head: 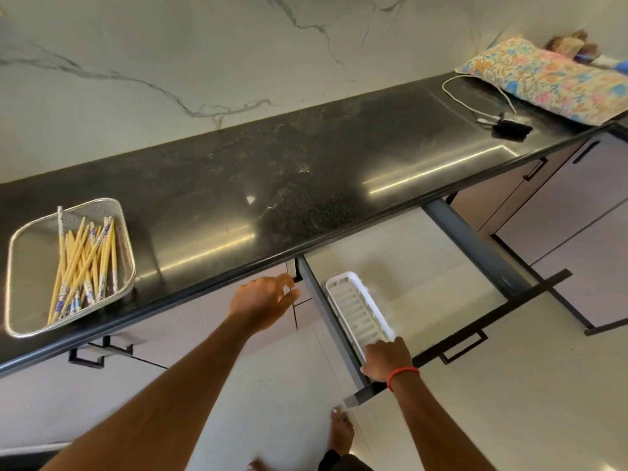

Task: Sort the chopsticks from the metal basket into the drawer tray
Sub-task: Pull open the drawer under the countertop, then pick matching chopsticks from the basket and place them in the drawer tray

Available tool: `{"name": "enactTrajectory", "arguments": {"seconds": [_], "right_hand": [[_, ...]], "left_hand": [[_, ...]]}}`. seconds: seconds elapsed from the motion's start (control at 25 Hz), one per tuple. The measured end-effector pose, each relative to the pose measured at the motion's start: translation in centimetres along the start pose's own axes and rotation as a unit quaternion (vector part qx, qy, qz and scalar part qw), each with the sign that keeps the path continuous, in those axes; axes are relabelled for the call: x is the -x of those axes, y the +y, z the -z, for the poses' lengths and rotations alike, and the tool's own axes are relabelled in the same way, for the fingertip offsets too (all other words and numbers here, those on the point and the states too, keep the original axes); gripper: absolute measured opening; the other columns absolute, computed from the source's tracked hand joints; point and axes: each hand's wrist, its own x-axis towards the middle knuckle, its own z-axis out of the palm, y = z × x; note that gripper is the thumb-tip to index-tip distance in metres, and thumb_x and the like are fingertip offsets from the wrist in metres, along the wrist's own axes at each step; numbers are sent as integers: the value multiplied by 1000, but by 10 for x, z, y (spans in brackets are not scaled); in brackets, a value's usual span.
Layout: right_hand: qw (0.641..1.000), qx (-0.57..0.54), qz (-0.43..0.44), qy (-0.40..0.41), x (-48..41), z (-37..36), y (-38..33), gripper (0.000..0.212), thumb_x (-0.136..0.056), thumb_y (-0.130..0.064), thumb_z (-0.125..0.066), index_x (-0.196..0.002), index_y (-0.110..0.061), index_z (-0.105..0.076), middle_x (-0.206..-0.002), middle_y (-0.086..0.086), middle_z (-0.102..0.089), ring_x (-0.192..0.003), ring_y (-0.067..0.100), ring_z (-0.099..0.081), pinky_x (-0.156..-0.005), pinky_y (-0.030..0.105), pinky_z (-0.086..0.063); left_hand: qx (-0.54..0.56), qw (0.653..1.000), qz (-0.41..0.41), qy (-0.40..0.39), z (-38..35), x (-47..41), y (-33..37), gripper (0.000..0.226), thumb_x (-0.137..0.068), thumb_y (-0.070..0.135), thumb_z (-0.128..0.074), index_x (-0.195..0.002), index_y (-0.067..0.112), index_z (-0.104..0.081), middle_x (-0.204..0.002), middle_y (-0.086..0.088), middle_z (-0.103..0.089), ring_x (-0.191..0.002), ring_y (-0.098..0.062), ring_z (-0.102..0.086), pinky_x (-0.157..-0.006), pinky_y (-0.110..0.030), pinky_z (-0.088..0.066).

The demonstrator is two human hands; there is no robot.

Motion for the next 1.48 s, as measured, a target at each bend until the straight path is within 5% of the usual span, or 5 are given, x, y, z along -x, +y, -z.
{"name": "enactTrajectory", "arguments": {"seconds": [0.24,0.4,0.84,1.08,1.48], "right_hand": [[987,-86,7,135,24,31,-26,36,-92,-45,-48,-68,-20,-49,-79,0,-67,-89,23,-67,-96,39,-41],[957,-169,42,231,22,61,-55,35,-91,-48,-53,-91,-18,-71,-89,1,-75,-89,20,-69,-92,33,-45],[879,-188,146,414,9,157,-161,34,-82,-49,-60,-105,-28,-72,-106,-3,-73,-108,23,-63,-94,41,-39],[843,-224,229,432,17,213,-229,27,-84,-39,-71,-107,-24,-71,-112,-2,-70,-117,22,-57,-95,42,-43],[855,-220,307,356,7,251,-319,28,-88,-42,-66,-108,-24,-72,-123,-3,-65,-124,17,-48,-100,35,-40]], "left_hand": [[-5,1000,-15,16,21,18,-18,37,-100,51,-42,-118,26,-63,-111,0,-72,-94,-15,-64,-73,-27,-47],[-7,1000,-16,22,28,24,-32,39,-98,56,-42,-119,29,-62,-112,2,-72,-95,-15,-65,-78,-30,-53],[52,984,34,168,102,53,-107,53,-96,61,-40,-138,30,-45,-143,3,-56,-134,-19,-46,-108,-43,-36],[87,970,76,215,132,86,-169,53,-97,61,-39,-135,27,-51,-142,3,-57,-134,-18,-47,-108,-43,-40],[132,953,164,217,142,106,-255,52,-94,62,-44,-132,28,-54,-139,3,-60,-127,-17,-52,-104,-42,-46]]}}
